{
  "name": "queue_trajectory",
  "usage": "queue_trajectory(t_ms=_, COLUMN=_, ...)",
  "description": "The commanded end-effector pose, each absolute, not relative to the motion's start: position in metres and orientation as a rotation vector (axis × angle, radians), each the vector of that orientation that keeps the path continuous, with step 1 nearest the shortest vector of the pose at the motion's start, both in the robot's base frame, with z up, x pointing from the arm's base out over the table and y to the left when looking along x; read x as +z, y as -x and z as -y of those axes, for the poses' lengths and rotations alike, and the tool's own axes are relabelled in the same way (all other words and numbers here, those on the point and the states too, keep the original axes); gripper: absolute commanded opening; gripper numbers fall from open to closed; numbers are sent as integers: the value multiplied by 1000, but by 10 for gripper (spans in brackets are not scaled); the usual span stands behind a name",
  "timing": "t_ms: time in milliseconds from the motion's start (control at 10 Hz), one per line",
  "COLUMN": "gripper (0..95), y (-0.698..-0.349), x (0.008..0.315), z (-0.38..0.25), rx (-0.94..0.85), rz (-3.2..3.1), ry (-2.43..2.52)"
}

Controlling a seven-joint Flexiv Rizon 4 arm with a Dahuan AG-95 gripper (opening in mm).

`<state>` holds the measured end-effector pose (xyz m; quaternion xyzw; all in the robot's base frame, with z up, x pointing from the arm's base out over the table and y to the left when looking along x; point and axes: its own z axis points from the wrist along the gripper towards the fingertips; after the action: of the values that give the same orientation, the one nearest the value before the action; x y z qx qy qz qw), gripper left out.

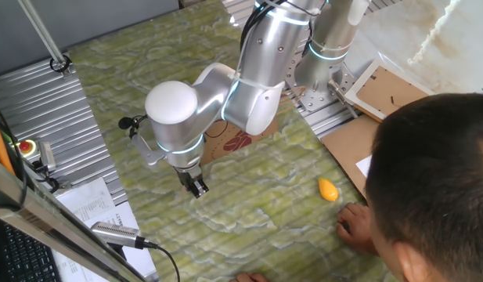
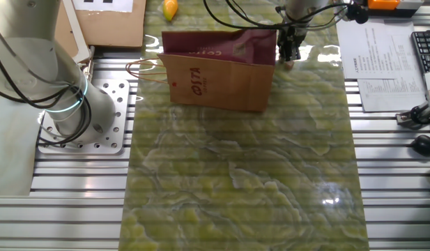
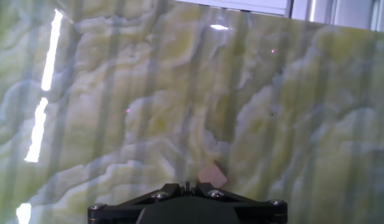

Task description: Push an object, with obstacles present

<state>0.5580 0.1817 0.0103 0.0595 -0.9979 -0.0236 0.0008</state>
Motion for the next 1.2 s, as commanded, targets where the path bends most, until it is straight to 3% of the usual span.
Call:
queue_trajectory(t_ms=100, gripper=0, y=-559, x=10, z=-183, rx=-72, rz=3097, ry=-115)
queue_trajectory(t_ms=1200, gripper=0, y=-562, x=11, z=-186, rx=-93, rz=3145, ry=-239)
